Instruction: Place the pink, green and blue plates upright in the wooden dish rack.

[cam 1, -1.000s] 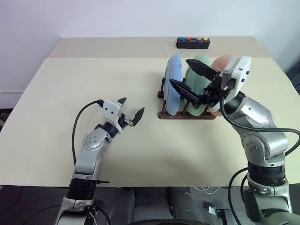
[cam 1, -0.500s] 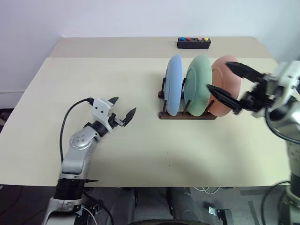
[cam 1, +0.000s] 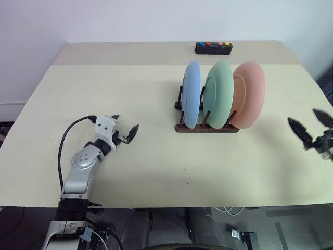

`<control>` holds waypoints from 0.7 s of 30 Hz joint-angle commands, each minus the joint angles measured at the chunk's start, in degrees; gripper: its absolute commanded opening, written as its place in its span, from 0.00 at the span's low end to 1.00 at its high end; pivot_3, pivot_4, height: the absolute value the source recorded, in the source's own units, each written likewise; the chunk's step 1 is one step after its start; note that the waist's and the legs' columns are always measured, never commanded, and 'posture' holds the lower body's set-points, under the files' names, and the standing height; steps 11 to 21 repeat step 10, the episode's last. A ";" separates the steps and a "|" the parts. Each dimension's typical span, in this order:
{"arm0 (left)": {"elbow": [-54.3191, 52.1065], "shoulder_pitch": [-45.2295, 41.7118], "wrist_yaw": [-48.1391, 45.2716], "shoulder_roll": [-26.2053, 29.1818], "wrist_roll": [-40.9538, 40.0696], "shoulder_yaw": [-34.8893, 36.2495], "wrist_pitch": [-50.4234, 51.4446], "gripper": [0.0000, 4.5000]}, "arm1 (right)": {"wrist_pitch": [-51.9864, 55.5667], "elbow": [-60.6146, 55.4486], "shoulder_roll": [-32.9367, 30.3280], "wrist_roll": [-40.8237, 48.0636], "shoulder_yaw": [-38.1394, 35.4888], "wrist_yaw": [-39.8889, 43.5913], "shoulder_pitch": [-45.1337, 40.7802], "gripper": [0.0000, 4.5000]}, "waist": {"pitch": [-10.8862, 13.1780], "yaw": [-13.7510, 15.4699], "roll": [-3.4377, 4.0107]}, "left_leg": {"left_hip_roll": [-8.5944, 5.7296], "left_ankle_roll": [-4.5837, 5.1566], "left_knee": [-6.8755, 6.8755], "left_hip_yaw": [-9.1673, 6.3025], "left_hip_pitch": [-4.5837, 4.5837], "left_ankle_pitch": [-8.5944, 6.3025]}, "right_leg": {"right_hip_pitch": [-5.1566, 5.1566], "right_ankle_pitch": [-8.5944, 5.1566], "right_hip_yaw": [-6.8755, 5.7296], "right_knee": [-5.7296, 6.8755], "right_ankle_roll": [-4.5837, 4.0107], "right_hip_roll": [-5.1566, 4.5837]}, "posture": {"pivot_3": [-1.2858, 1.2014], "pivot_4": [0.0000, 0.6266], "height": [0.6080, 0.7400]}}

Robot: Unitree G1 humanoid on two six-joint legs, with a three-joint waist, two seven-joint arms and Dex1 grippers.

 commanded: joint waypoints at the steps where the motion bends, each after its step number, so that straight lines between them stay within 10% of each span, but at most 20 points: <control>1: -0.16 1.00 0.39 -0.40 0.49 0.77 -2.86 1.00 | -4.28 2.77 3.27 -1.47 2.34 -1.01 0.35 0.85 | -0.04 -0.15 0.07 | 0.00 0.00 -0.02 0.00 0.01 0.00 | 0.00 0.00 0.00 0.00 0.00 0.00 | 0.52 0.24 1.00; 21: 0.36 2.58 0.40 -1.75 0.95 -0.21 -4.07 1.00 | -8.34 8.15 5.20 -3.09 5.76 -1.34 0.44 0.85 | -0.10 0.03 0.22 | 0.00 0.00 0.02 0.01 0.03 0.00 | 0.03 0.00 0.02 0.00 0.00 0.00 | 0.52 0.24 1.00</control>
